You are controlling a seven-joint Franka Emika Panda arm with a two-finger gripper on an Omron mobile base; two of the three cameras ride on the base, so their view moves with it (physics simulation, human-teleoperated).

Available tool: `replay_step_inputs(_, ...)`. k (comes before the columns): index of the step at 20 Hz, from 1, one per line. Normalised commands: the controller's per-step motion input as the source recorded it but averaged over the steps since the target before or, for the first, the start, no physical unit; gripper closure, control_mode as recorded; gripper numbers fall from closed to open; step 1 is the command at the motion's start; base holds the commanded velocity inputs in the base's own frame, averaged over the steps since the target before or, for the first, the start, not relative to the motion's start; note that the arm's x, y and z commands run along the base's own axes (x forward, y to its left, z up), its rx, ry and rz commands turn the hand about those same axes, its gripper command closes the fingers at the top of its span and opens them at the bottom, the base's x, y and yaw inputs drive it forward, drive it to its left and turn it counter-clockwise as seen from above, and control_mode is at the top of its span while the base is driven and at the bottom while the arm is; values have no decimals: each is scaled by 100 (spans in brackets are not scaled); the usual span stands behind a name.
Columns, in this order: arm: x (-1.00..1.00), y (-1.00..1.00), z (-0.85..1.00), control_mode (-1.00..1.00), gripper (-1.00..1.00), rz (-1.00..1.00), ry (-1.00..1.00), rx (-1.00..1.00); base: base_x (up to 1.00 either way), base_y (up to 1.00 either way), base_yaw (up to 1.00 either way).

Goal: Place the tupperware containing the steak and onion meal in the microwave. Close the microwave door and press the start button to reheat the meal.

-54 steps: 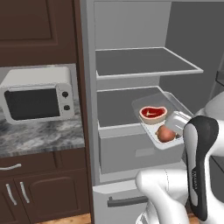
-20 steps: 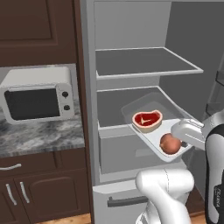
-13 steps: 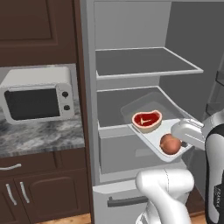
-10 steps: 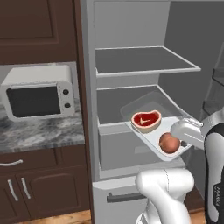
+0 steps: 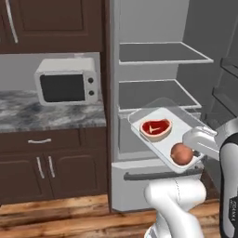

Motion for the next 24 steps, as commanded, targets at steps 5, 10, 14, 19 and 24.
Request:
replay_step_inputs(5,0,0,0,100,100,0,0,0,-7,82,37)
replay_step_inputs(10,0,0,0,100,100,0,0,0,1,80,58)
replay_step_inputs(14,0,0,0,100,100,0,0,0,9,67,69)
replay_step_inputs(19,0,0,0,100,100,0,0,0,23,33,70)
replay_step_inputs(24,0,0,0,100,100,0,0,0,18,8,55)
